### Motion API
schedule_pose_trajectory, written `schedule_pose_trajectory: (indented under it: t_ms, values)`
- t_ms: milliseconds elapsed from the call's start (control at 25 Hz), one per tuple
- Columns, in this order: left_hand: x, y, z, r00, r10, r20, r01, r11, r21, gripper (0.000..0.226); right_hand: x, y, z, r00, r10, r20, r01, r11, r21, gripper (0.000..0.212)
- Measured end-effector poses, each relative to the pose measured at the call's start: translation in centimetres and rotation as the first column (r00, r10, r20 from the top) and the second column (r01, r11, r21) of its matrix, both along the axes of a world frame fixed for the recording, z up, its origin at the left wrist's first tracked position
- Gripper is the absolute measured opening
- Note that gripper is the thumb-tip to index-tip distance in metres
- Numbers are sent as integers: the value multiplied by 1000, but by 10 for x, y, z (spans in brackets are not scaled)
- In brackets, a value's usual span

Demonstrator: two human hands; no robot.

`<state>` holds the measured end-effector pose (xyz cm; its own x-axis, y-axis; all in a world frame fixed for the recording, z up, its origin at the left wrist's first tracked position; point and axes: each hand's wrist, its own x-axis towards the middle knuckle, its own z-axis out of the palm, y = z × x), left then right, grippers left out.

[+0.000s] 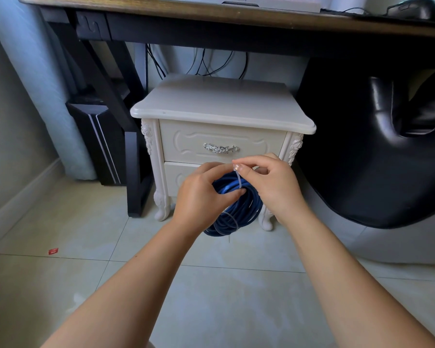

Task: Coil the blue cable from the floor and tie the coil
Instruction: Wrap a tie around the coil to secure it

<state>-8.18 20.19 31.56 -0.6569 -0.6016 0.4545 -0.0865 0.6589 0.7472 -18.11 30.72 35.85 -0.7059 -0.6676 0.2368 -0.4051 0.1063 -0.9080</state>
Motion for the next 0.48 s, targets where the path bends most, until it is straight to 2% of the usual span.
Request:
schedule_pose_trajectory:
  t_ms: [240,480]
  values:
    - [0,2,0,1000,-19,25,19,1000,-14,47,-5,-2,-1,994,39,106,-41,999,14,12]
    - [4,2,5,1000,-26,14,25,997,67,47,-7,-3,-10,976,76,204,-59,994,-91,9]
